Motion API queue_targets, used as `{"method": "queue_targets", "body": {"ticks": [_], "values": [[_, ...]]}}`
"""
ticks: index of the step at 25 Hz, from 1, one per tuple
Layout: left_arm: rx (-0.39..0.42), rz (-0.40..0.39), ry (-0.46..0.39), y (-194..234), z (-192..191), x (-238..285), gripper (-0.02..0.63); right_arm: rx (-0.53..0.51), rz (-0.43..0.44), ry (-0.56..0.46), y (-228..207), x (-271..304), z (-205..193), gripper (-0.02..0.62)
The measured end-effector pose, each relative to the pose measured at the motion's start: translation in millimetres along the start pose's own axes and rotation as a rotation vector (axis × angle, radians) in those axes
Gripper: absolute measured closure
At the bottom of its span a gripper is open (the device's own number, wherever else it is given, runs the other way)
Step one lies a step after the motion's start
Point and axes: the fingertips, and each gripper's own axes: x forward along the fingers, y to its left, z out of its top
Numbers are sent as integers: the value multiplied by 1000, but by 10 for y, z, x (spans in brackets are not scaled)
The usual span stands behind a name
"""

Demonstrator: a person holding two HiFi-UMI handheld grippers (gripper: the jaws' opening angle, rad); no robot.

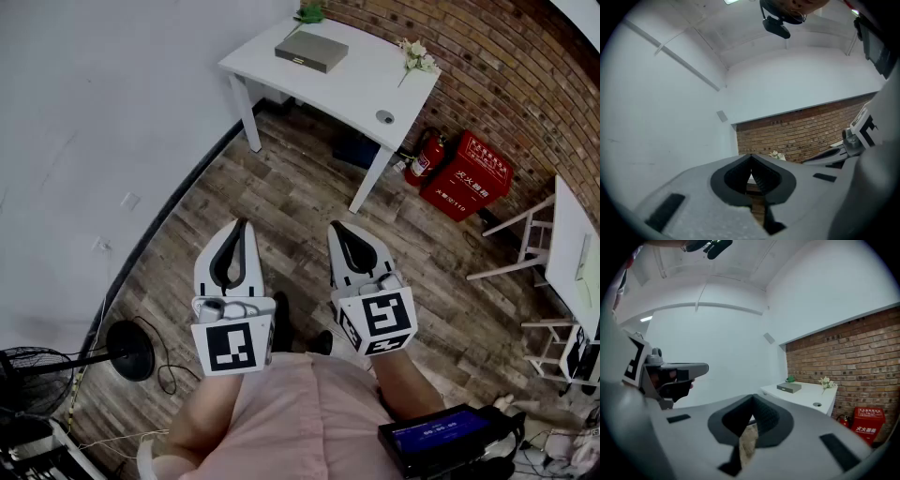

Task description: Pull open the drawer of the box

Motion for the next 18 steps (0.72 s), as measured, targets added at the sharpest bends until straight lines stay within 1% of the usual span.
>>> {"method": "queue_targets", "body": {"ticks": [3,9,13,14,15,16,18], "values": [[1,-4,-4,68,-28,54,598,0,-3,5,19,94,-20,592],[-4,-16,16,208,-161,207,598,4,-2,4,26,323,-37,592],[-17,14,14,478,-220,368,597,36,-36,-24,-11,551,-5,589],[-23,20,9,563,-236,419,566,46,-34,-23,-14,631,-7,502],[-27,20,2,646,-253,474,473,54,-28,-21,-14,717,-12,411],[-27,18,-10,724,-264,530,429,56,-25,-20,-19,800,-15,399],[-21,12,-30,849,-263,636,425,44,-31,-24,-40,953,3,399]]}}
